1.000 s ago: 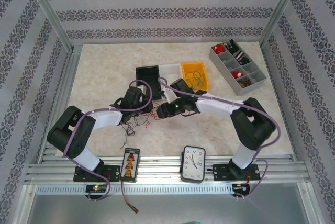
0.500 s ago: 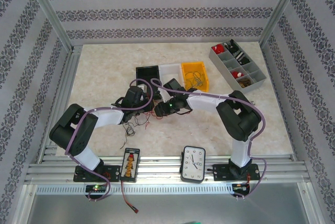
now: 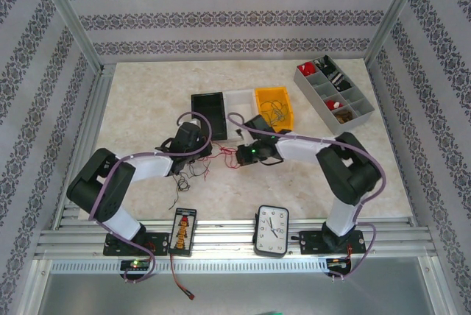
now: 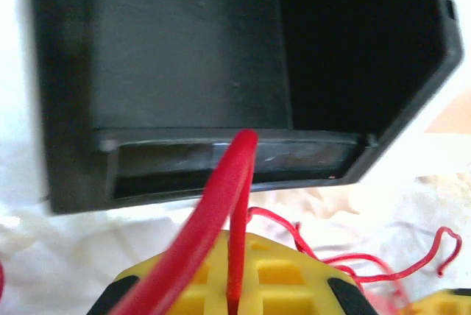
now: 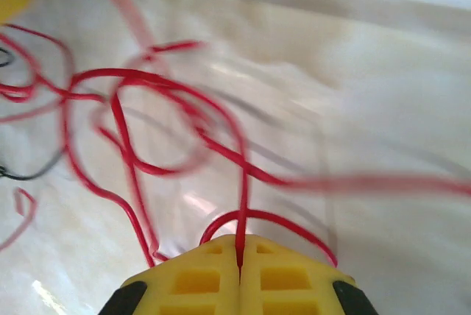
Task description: Untangle the cables
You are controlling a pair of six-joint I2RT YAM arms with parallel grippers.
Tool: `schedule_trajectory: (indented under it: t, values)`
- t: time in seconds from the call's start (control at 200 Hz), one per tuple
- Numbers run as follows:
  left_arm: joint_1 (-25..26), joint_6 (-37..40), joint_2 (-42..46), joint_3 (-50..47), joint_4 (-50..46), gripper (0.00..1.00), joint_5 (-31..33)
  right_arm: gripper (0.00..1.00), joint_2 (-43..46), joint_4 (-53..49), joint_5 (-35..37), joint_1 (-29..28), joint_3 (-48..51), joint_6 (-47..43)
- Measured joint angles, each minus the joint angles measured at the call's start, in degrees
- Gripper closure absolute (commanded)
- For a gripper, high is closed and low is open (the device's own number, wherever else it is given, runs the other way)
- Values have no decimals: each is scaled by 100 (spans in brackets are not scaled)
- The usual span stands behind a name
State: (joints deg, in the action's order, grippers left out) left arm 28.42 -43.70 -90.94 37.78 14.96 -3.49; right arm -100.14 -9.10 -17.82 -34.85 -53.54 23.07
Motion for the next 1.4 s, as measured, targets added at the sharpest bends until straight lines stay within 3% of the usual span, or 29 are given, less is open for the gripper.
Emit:
schedule_trajectory:
  t: [0.39,0.65,0.774,0.909,1.134,1.399]
  values:
    - [2,-575,278,-146,-586,100,1058,100,1996,-2,680,2295,2090,1473]
    - [0,-662,328,-146,-981,100,1451,100,2940,-173,848,2911,2319,1816]
    - [0,-470,299,-142,-909,100,1276,100,3250,-179,883,2975,2330,1818]
    - [2,-46,81,-37,-662,100,651,100,3591,-184,892,2920,2330,1753]
    - [111,629,-216,332,-542,100,-286,99,4306,-278,1110,2391,2159,1480]
    - [186,778,-223,372,-546,100,-404,99,4129,-264,1246,1672,1189,1005]
